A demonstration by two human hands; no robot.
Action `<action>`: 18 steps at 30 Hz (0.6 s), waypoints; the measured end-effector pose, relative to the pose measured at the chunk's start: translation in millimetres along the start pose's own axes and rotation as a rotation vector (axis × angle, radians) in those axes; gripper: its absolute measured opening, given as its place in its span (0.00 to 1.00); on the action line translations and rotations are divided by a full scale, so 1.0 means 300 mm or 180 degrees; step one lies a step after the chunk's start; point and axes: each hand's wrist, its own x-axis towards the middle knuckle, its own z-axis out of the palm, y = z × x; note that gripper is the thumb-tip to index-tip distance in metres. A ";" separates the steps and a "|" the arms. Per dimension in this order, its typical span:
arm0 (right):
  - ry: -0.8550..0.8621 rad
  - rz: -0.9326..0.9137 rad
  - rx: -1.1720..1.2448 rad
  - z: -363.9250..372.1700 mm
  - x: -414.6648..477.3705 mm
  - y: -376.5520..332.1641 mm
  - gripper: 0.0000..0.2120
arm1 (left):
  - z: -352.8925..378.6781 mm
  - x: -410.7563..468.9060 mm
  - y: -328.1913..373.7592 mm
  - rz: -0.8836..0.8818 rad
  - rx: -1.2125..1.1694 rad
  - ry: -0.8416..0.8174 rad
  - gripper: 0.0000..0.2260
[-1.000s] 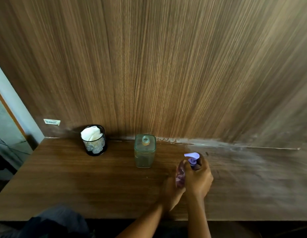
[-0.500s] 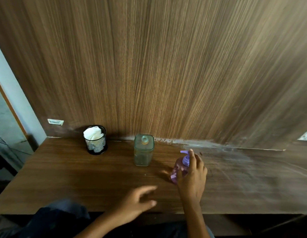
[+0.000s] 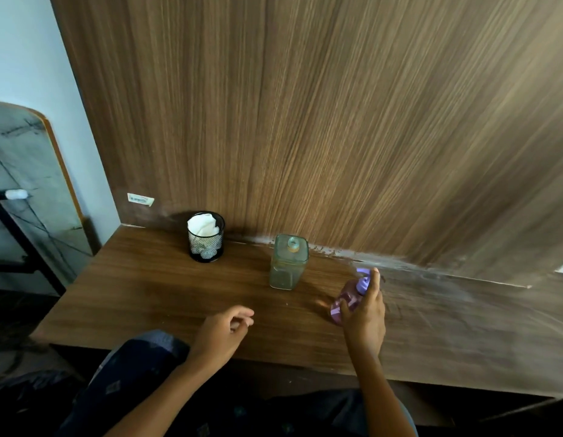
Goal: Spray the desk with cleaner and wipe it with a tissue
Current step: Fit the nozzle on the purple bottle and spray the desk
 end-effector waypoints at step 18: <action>0.0098 -0.0035 -0.0100 0.047 0.040 0.038 0.42 | 0.028 0.036 -0.009 -0.0135 -0.0027 -0.0266 0.09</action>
